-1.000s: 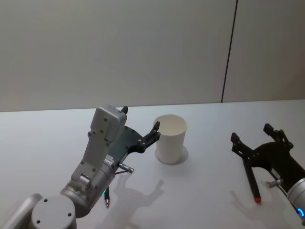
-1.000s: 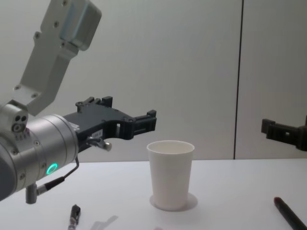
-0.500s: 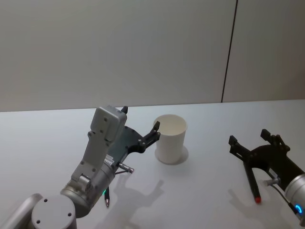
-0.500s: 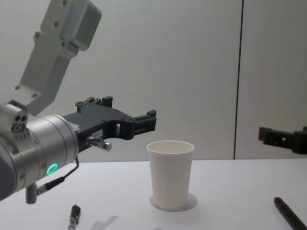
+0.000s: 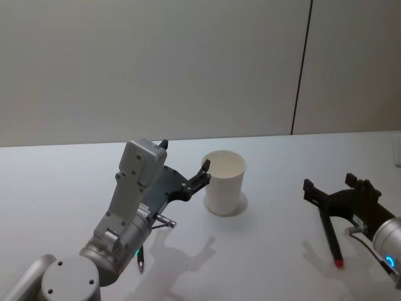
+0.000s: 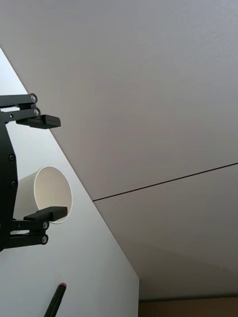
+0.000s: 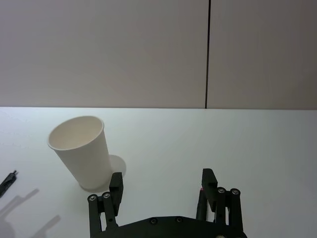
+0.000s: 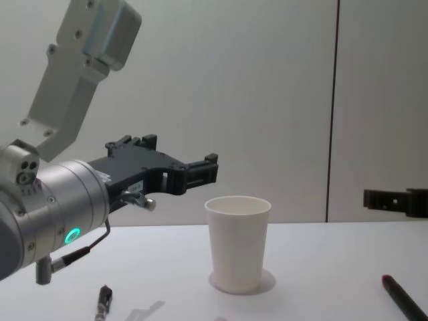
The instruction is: Place the pen into the pen holder.
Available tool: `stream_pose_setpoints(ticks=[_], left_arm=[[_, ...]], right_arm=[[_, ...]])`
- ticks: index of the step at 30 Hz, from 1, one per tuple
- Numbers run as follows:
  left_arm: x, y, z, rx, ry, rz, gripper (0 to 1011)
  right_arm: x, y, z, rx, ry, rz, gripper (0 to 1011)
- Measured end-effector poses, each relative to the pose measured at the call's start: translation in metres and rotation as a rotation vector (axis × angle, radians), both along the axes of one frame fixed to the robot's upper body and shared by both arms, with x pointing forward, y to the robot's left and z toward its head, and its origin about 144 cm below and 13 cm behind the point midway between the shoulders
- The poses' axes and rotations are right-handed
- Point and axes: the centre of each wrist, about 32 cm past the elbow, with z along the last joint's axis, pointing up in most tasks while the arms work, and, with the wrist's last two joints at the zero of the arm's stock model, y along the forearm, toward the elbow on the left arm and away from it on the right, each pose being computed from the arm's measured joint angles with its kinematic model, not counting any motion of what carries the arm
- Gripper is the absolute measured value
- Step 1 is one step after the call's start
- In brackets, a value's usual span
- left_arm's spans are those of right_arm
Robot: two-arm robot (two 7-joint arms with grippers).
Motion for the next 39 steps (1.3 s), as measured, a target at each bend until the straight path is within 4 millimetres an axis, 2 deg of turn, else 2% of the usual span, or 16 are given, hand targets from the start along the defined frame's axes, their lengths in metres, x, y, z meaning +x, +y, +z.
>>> stream_pose_setpoints(ticks=[17,39], left_arm=[[0.0,0.0,0.0,0.0,0.0,0.0,1000],[0.0,0.0,0.0,0.0,0.0,0.0,1000]], right_arm=[[0.032,-0.001,0.015,-0.038,0.189,-0.048,1002],[0.074,0.001,0.022,-0.067,0.381,-0.123,1002]])
